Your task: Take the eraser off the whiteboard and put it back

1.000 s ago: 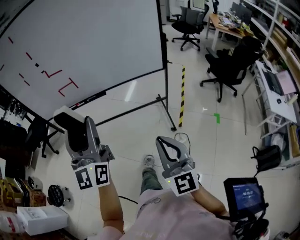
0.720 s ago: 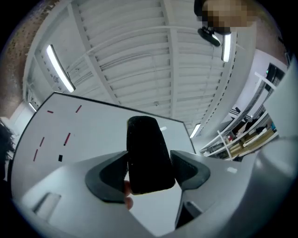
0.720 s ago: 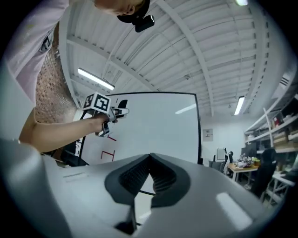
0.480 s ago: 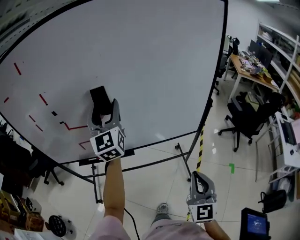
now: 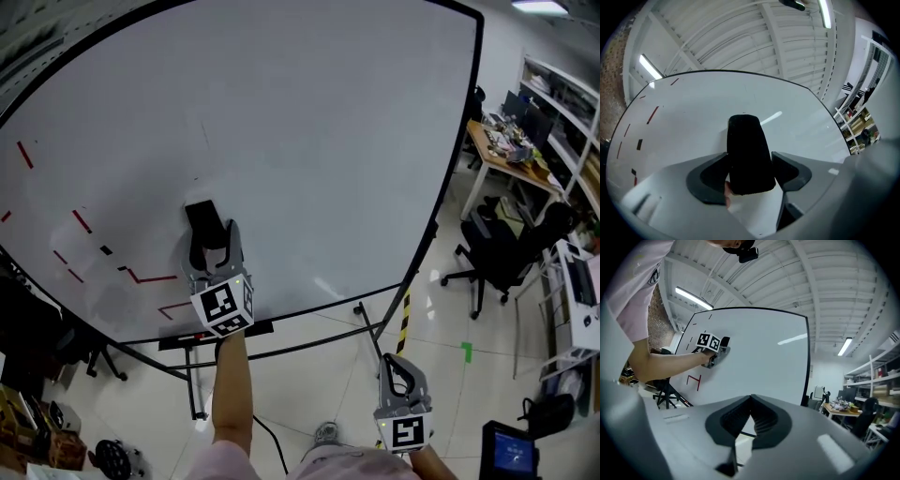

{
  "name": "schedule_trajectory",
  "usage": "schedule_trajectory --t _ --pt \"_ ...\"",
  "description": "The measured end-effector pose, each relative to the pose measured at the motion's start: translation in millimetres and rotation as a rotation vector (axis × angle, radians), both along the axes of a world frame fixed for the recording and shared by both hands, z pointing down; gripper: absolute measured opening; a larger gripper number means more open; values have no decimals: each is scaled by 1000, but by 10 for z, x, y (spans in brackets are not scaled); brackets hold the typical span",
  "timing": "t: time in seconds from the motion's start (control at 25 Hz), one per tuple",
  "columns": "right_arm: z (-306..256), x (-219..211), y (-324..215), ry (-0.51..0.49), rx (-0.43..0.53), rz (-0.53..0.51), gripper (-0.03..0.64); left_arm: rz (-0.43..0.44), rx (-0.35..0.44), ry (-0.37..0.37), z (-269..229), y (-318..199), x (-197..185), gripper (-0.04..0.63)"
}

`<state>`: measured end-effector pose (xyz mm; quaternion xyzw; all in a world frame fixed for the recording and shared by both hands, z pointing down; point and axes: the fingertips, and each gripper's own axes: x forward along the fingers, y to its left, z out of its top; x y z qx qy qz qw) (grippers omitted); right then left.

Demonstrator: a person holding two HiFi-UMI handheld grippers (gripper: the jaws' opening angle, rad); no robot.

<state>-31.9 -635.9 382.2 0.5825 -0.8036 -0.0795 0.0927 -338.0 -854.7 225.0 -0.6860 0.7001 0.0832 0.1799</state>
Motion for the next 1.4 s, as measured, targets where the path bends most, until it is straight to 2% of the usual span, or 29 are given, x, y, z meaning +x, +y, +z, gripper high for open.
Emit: schedule_trajectory --t 0.12,0.44,0.6,0.72,0.84,0.92,1.0,1.12,1.4 --pt "-17 37 -28 -7 2 5 3 -2 8 -15 2 1 -3 295" --pt "-23 166 77 16 -7 18 3 -23 -34 -46 67 -22 -51 293" --pt "-217 -10 -218 48 -31 -60 3 -25 6 -69 69 -20 -26 288" --pt "-789 -412 -589 84 47 -167 3 -12 47 -82 62 -4 -10 288" --pt "-1307 -833 -767 96 173 -243 3 1 41 -102 68 15 -2 289" --pt "-1434 -1043 -759 94 224 -282 3 11 39 -104 97 89 -24 290" --pt "-1351 -1173 -706 81 214 -312 3 22 41 -92 166 225 -67 290" --pt "-1099 -1230 -625 71 153 -323 3 36 29 -35 313 518 -153 288" --pt "-937 -1019 -193 29 107 -317 3 17 2 104 495 1408 -293 271"
